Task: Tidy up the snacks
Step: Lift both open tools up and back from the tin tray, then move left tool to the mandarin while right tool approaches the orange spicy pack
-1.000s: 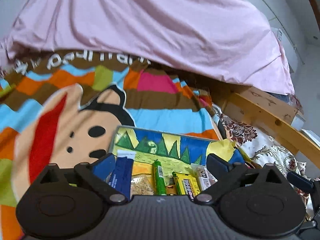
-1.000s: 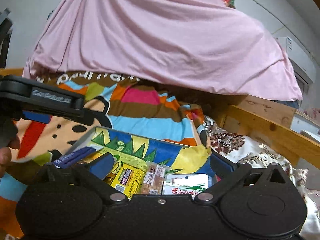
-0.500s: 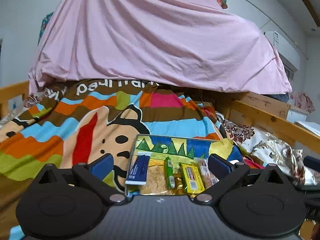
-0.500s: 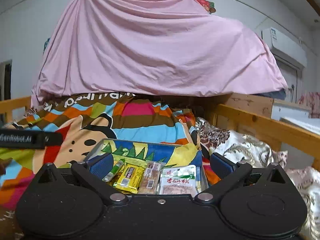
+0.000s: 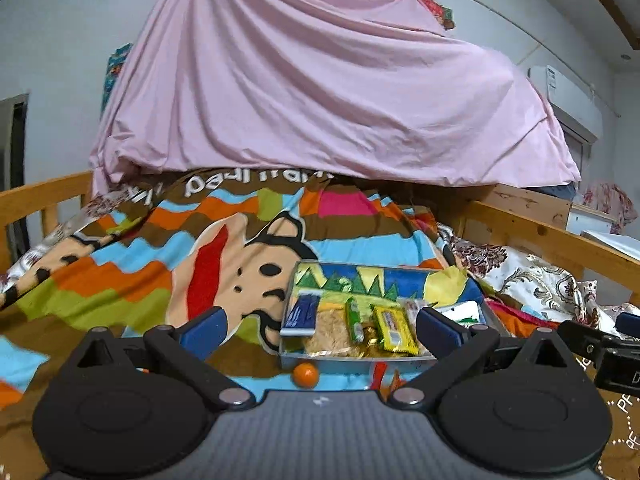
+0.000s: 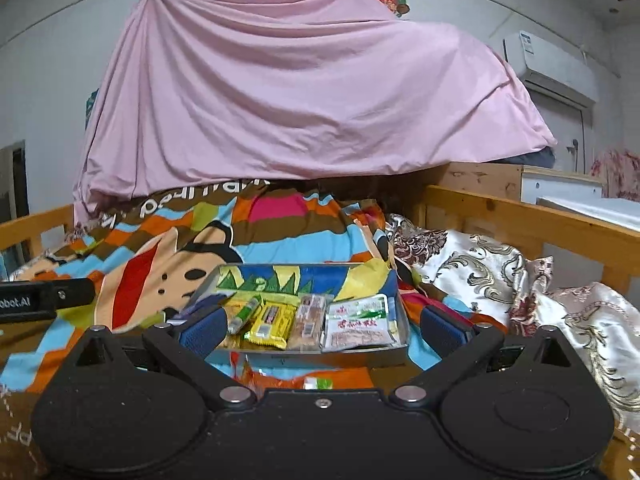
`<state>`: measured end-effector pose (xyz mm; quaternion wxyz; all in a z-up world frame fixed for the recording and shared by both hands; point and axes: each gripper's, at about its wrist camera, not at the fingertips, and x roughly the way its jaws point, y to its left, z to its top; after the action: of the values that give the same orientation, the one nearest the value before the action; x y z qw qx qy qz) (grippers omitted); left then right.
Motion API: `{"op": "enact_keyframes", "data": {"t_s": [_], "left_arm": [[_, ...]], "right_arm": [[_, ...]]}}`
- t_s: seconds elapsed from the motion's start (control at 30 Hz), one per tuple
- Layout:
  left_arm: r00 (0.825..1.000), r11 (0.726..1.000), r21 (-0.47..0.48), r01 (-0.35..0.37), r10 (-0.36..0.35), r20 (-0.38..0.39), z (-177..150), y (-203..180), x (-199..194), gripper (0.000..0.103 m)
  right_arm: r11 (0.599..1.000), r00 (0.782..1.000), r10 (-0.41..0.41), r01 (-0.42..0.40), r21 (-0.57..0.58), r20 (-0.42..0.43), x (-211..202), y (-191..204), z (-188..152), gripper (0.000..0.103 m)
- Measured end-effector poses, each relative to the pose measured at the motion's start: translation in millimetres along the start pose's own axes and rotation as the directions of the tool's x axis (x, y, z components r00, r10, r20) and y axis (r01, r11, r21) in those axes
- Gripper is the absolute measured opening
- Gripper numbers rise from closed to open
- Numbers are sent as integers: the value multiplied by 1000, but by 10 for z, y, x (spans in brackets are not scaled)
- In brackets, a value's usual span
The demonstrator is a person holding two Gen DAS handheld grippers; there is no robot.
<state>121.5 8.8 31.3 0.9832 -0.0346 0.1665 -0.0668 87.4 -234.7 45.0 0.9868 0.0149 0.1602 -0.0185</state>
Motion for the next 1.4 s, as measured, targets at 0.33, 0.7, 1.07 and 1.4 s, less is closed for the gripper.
{"op": "enact_keyframes", "data": {"t_s": [0.33, 0.7, 1.07, 1.4], "left_arm": [[999, 999, -22, -47, 46, -28, -217, 147, -358, 103], [995, 996, 65, -55, 60, -73, -378, 10, -556, 103], [994, 996, 67, -56, 62, -93, -394, -17, -602, 103], [992, 997, 48, -65, 70, -108, -391, 24, -579, 103]], "right_arm": [[998, 1000, 18, -18, -53, 2, -315, 117, -124, 102], [993, 998, 49, -52, -103, -31, -541, 169, -233, 102], [991, 997, 59, -66, -118, -58, -548, 261, -245, 102], [991, 996, 60, -67, -113, -65, -533, 252, -224, 102]]}}
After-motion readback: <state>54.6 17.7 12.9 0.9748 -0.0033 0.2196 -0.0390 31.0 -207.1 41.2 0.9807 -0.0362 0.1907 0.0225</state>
